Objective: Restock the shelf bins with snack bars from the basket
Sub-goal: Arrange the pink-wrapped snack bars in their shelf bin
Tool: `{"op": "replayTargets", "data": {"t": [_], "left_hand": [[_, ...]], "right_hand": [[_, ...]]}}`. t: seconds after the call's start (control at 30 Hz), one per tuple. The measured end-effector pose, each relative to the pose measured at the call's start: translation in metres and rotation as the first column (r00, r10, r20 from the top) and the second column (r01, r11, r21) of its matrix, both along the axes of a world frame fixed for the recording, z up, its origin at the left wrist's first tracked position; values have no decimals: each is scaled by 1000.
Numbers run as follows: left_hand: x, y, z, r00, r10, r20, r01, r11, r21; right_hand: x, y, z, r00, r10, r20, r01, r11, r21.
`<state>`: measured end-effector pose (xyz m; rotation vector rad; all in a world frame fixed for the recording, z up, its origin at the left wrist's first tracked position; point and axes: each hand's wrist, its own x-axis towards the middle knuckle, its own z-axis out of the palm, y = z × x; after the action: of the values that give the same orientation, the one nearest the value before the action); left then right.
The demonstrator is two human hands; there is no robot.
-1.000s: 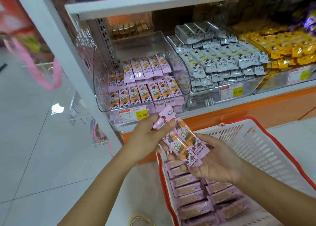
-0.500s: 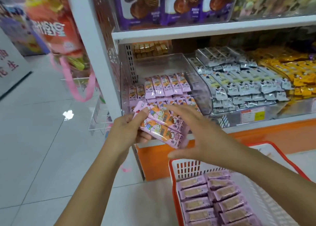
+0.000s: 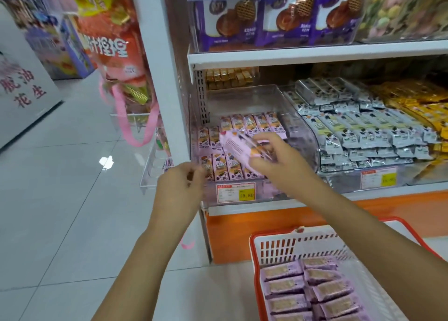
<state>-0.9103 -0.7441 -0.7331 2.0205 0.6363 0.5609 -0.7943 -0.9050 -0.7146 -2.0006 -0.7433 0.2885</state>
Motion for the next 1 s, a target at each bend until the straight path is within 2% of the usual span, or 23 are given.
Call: {"op": "replayTargets", "data": {"t": [0.03,0.17,0.3,0.5,0.63,0.77,0.83,0.93,1.0], "left_hand": [[0,3,-3,1000,13,-22,-12,998,63],[-1,9,-4,998,51,-41,-47,994,94],[0,13,-7,999,25,-24,-22,991,129],[1,17,-10,1000,4,-21,-1,990,143],[1,19,-11,1000,-8,-18,10,991,133],[1,21,-12,1000,-23,-17,25,991,134],[1,20,-12,999,-28,-24,31,990,140],[1,20,-11,999,-29,-30,33,989,144],[0,19,-10,999,-28,-26,32,988,148]], "right_hand": [[9,13,2,999,-30,20,30,999,-27],[38,71,6,983,-107,149,132,978,-162],[50,121,2,903,-176,393,300,912,-281],[48,157,-5,876,-201,438,368,867,-337],[47,160,-9,862,-86,499,351,811,-467],[53,150,-8,937,3,350,176,861,-478],[55,141,-7,940,100,327,99,835,-540],[57,136,-12,895,178,409,108,803,-586],[60,138,-17,880,189,436,94,830,-549]]}}
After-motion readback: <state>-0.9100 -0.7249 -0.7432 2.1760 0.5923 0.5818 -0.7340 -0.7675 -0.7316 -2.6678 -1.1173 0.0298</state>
